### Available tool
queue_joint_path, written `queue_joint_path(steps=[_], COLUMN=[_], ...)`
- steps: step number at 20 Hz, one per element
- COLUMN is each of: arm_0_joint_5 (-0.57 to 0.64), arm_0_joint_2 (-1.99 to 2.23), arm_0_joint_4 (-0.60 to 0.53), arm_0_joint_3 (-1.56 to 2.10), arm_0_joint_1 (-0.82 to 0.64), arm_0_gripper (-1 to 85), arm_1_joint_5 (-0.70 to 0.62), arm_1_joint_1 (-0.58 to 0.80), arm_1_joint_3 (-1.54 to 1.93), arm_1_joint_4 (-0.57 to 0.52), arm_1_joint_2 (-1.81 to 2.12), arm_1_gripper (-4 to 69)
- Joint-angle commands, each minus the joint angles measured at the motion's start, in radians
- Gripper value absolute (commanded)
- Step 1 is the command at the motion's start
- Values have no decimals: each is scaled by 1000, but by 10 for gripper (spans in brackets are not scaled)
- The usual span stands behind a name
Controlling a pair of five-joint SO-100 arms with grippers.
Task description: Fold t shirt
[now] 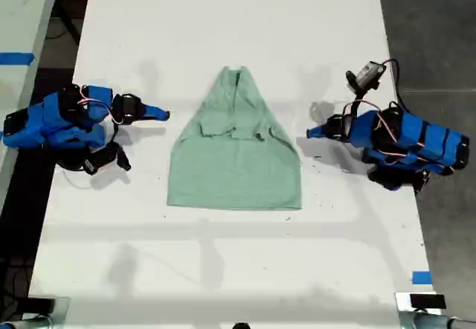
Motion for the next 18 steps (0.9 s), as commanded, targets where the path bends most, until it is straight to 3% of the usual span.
queue_joint_path(steps=[1,7,10,12,14,18], arm_0_joint_5=[-69,-69,-71,-69,-69,-69], arm_0_joint_2=[6,6,6,6,6,6], arm_0_joint_4=[20,20,20,20,20,20], arm_0_joint_3=[15,15,15,17,17,17], arm_0_joint_1=[-31,-29,-29,-35,-35,-32], arm_0_gripper=[-1,-1,-1,-1,-1,-1], arm_1_joint_5=[71,129,164,193,236,333], arm_1_joint_1=[38,34,23,-18,-97,-255], arm_1_joint_3=[44,52,-67,-245,-403,-515], arm_1_joint_4=[46,28,160,210,195,54], arm_1_joint_2=[21,21,8,-175,-439,-753], arm_1_gripper=[12,13,28,137,184,193])
